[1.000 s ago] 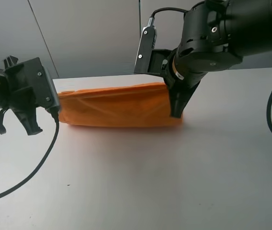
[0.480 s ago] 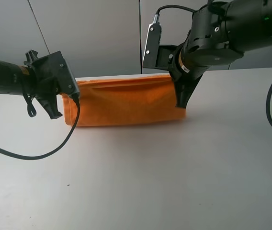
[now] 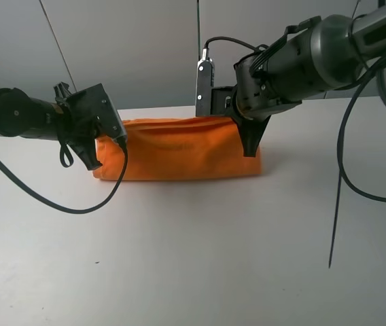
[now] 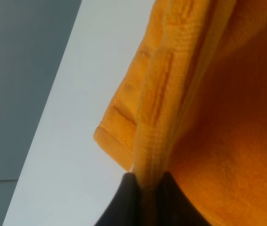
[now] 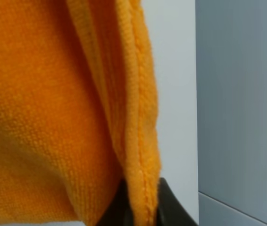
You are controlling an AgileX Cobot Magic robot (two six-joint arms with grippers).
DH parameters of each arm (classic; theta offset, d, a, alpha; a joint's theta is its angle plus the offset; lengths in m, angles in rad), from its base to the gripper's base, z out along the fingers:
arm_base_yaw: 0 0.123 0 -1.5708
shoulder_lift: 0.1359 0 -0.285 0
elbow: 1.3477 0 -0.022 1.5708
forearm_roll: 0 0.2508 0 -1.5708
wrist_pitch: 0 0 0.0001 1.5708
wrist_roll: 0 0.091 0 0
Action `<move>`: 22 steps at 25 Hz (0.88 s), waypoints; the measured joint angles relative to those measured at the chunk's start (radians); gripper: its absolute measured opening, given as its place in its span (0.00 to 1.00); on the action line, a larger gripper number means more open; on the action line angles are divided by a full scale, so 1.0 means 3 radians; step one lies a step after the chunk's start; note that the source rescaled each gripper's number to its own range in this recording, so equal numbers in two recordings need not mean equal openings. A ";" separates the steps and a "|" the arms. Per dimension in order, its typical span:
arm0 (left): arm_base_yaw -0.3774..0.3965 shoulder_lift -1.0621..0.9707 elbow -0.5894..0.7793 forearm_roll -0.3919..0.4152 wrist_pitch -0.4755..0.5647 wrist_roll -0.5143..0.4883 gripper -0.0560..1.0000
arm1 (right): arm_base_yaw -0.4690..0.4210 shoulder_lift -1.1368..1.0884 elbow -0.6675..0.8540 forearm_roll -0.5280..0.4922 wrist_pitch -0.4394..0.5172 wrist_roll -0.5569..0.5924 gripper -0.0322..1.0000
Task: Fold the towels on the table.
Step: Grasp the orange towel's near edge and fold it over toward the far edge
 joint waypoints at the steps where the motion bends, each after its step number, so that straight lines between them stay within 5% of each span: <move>1: 0.0000 0.0033 -0.0005 -0.0061 -0.0040 0.0057 0.05 | 0.0000 0.0033 0.0000 -0.0055 0.0000 0.0046 0.03; 22: 0.0000 0.0350 -0.0096 -0.0219 -0.0407 0.0270 0.05 | -0.0174 0.0264 -0.0019 -0.0361 -0.0496 0.0497 0.03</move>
